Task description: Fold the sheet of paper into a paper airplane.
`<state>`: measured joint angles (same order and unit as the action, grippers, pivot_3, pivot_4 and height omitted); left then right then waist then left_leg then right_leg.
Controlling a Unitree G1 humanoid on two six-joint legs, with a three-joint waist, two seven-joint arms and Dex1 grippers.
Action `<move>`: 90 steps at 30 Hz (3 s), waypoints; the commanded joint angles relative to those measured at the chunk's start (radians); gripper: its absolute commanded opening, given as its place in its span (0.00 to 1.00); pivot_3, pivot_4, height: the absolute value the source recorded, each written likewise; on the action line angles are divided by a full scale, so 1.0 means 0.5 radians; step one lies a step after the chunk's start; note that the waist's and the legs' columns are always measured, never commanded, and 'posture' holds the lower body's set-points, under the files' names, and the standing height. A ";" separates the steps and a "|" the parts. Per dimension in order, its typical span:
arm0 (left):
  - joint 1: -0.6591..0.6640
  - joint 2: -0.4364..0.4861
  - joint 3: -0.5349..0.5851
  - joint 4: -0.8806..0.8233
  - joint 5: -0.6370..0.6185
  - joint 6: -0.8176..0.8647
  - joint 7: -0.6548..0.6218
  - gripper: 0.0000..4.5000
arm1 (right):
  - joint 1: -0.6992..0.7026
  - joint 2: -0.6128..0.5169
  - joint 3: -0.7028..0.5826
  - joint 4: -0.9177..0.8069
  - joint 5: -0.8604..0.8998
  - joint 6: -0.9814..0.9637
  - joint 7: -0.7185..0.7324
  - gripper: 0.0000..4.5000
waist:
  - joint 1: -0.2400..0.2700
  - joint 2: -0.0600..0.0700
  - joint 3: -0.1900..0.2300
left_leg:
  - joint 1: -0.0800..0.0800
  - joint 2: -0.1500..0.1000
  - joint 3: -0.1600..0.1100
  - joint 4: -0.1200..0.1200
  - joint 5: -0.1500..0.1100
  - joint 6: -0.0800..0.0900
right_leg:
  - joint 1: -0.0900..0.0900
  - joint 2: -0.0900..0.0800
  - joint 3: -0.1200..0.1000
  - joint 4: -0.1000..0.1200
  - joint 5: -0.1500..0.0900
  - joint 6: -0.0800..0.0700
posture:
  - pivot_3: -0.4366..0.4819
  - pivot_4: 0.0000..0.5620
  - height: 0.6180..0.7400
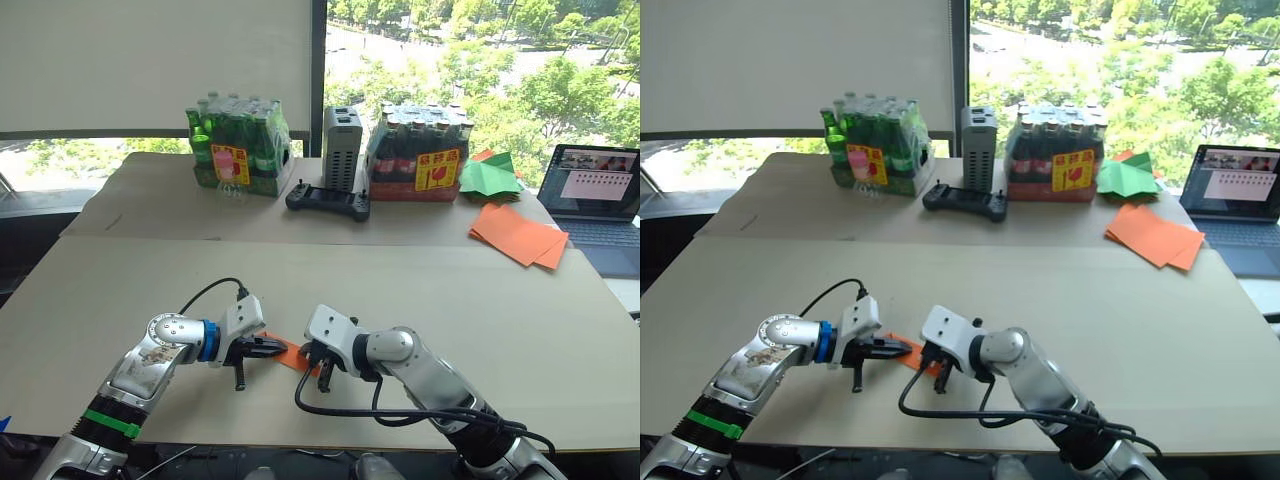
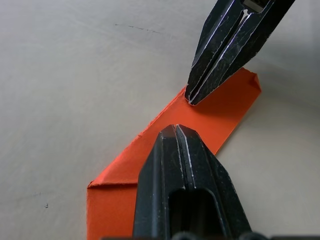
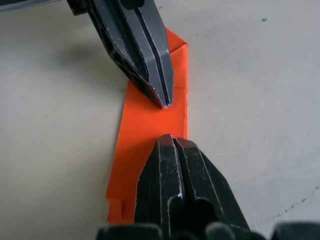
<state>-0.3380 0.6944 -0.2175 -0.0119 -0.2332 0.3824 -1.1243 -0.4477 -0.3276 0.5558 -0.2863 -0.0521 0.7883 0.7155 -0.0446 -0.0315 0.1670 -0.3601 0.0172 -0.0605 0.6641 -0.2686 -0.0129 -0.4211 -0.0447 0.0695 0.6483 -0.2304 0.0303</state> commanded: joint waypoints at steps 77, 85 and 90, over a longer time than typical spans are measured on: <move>-0.152 0.027 -0.132 0.368 0.271 -0.273 -0.119 0.00 | 0.070 -0.158 0.134 -0.167 0.133 0.269 -0.127 0.00 | -0.009 0.006 -0.009 | 0.005 0.001 0.000 0.000 0.000 0.000 | 0.004 0.001 0.000 -0.001 -0.005 0.008 | 0.48 0.27 0.94; -0.063 0.152 -0.027 0.434 0.274 -0.318 -0.117 0.00 | 0.070 -0.167 0.144 -0.180 0.136 0.273 -0.123 0.00 | -0.017 0.008 -0.010 | 0.006 0.001 0.000 0.000 0.000 0.000 | 0.004 0.001 0.000 -0.001 -0.007 0.011 | 0.48 0.27 0.94; -0.006 0.202 0.040 0.434 0.272 -0.323 -0.096 0.00 | 0.065 -0.169 0.150 -0.177 0.137 0.267 -0.121 0.00 | -0.033 0.013 -0.013 | 0.009 0.002 0.000 -0.001 0.000 0.000 | 0.006 0.002 0.000 -0.001 -0.009 0.015 | 0.48 0.27 0.94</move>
<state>-0.3748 0.7787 -0.1791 0.1607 -0.1392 0.1986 -1.1851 -0.4280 -0.3906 0.6098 -0.4030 0.0227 0.8813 0.6480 -0.0611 -0.0251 0.1604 -0.3554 0.0181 -0.0603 0.6638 -0.2687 -0.0128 -0.4178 -0.0437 0.0696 0.6480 -0.2351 0.0381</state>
